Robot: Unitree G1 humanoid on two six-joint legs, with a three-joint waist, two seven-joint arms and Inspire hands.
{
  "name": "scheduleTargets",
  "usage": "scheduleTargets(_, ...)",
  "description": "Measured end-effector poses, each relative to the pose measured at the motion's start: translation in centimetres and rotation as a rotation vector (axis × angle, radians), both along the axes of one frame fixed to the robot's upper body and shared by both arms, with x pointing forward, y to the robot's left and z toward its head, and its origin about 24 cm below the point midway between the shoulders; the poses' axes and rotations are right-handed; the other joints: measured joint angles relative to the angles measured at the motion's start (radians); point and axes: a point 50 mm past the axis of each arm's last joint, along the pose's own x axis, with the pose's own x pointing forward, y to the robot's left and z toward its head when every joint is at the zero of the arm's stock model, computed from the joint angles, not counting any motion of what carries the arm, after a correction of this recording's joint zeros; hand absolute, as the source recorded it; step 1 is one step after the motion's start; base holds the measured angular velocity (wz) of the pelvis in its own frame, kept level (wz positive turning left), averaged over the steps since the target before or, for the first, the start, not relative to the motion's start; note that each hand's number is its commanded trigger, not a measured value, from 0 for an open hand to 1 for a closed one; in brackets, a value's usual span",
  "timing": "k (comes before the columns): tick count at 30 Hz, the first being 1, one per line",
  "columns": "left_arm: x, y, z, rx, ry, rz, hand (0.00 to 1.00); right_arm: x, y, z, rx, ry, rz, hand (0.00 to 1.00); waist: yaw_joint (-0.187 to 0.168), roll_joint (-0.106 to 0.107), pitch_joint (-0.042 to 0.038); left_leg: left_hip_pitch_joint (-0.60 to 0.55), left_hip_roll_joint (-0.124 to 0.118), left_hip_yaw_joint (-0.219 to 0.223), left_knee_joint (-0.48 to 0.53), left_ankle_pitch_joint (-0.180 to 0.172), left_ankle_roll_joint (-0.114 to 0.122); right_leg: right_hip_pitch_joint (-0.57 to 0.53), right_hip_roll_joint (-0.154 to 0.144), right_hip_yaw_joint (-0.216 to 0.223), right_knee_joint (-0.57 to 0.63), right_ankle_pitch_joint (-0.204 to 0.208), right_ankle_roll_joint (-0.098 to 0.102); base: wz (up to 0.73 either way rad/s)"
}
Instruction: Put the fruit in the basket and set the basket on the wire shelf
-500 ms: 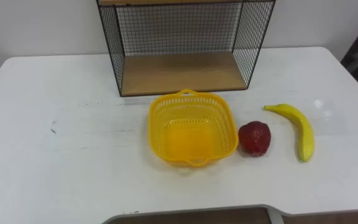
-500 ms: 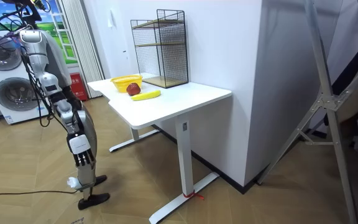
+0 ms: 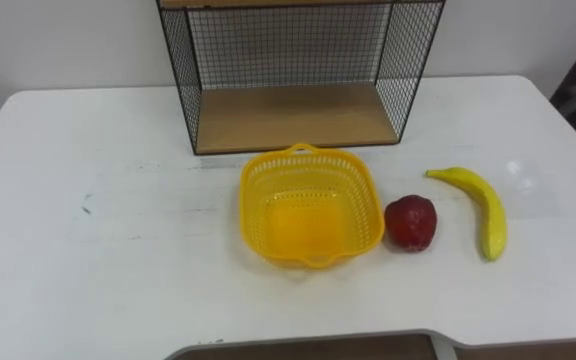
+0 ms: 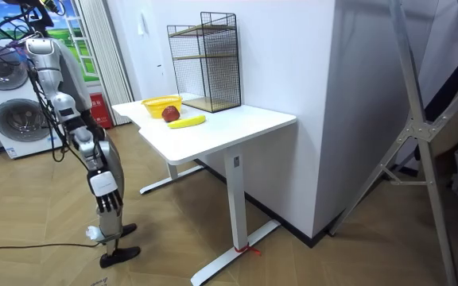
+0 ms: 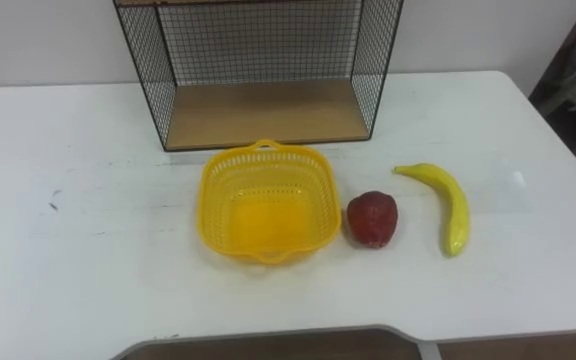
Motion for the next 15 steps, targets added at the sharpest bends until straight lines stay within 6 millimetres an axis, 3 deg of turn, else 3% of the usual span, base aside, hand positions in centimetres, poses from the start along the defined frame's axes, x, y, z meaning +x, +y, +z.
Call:
scheduleTargets(4, 0.0, 0.1, 0.0, 0.002, -0.002, -0.006, 0.0, -0.2, -0.1, 0.0, -0.015, -0.014, -0.089, 0.0, -0.003, -0.007, 0.0039, 0.015, -0.001, 0.002, -0.009, 0.0, 0.0, 0.013, 0.002, 0.005, -0.003, -0.001, 0.001, -0.01)
scheduleTargets(7, -0.1, 0.1, 0.0, 0.0, -0.01, 0.0, 0.0, -0.7, -0.4, 0.1, -0.04, -0.036, -0.268, 0.0, -0.004, -0.011, 0.0065, 0.012, -0.001, 0.004, -0.009, 0.0, 0.0, 0.013, 0.0, 0.005, -0.003, -0.001, 0.001, 0.0)
scheduleTargets(9, -0.1, 0.3, 0.1, 0.006, -0.021, 0.026, 0.0, -0.9, -0.6, 0.1, -0.044, -0.099, -0.562, 0.0, -0.006, -0.013, 0.0073, 0.01, -0.001, 0.006, -0.012, 0.0, 0.0, 0.011, 0.006, 0.007, -0.006, -0.001, 0.001, -0.02)
scheduleTargets(15, -0.5, 1.1, 0.4, 0.032, -0.065, 0.108, 0.0, -0.3, -1.3, 0.3, -0.011, -0.297, -1.193, 0.0, -0.016, -0.018, 0.0028, 0.01, -0.002, 0.007, -0.01, 0.0, 0.0, 0.014, 0.006, 0.004, -0.017, -0.001, 0.001, 0.01)
